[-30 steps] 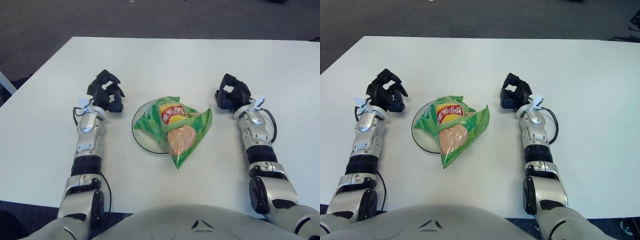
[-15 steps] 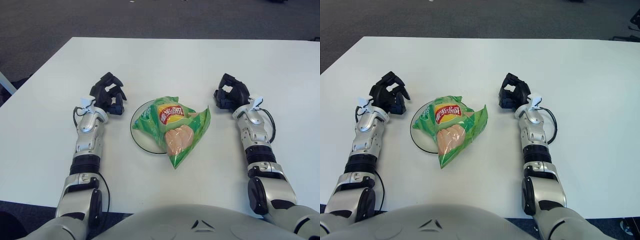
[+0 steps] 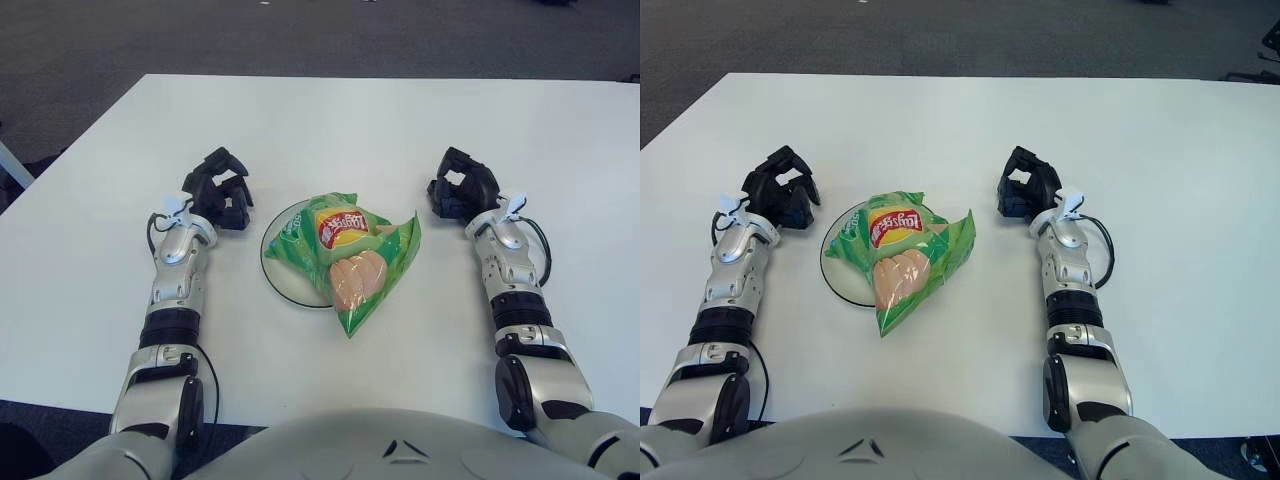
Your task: Put the snack into the plate.
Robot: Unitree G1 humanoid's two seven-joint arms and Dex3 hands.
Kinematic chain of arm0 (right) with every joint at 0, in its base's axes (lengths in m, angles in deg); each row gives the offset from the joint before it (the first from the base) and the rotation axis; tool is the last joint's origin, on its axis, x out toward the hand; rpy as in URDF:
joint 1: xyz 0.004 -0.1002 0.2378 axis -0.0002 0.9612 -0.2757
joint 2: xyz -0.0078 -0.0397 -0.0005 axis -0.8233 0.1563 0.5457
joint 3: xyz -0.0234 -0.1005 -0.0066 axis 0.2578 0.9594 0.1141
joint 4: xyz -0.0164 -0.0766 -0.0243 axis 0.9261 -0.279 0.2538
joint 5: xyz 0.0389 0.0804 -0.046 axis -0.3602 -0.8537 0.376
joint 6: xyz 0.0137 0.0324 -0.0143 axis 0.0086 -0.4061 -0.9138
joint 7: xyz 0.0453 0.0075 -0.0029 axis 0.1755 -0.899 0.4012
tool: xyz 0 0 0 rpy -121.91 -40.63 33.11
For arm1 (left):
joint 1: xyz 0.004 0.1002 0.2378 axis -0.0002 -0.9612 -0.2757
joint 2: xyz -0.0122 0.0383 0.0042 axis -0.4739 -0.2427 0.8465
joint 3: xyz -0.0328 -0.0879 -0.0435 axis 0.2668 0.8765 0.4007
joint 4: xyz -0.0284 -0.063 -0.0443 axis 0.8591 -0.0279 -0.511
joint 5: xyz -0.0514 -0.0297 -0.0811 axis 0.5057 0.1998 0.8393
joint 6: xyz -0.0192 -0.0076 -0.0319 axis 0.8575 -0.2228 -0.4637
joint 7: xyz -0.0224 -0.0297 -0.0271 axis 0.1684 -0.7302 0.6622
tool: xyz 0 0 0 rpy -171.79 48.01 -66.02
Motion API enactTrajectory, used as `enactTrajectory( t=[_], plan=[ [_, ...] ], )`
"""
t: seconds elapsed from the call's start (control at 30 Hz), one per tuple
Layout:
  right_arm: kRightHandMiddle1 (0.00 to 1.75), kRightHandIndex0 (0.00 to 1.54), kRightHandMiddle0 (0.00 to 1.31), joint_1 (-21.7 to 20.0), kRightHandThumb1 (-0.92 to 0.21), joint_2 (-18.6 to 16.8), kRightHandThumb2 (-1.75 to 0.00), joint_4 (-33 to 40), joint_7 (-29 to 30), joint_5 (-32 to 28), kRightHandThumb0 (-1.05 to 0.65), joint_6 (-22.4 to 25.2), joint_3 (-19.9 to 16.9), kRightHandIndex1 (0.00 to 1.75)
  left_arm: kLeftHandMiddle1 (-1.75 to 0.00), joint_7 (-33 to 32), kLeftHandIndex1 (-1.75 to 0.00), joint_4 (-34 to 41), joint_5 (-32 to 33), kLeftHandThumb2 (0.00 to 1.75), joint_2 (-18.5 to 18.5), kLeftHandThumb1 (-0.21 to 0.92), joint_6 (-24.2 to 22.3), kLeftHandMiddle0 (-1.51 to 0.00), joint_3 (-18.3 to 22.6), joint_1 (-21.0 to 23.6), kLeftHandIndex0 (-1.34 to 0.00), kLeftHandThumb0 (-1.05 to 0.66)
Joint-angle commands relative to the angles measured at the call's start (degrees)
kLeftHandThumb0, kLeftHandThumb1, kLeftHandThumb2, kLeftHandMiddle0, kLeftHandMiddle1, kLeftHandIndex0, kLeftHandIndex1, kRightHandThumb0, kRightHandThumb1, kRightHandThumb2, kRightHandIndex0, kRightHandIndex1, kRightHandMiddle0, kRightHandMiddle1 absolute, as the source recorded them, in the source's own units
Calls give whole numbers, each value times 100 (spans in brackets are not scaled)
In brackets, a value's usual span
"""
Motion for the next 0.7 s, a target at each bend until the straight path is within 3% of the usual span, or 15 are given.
enactTrajectory(
  t=[0.0,0.67],
  plan=[
    [175,134,69,454,-22,-177,-143,-286,8,-94,-52,63,-47,175,-175,-6,-174,-316,-43,141,161,24,-98,-133,-41,-468,-67,-49],
    [175,133,72,404,-19,-292,-147,-556,-133,-211,-53,-531,-190,175,-175,-22,-175,-388,-65,135,119,30,-289,-132,-34,-374,-63,-49]
  ],
)
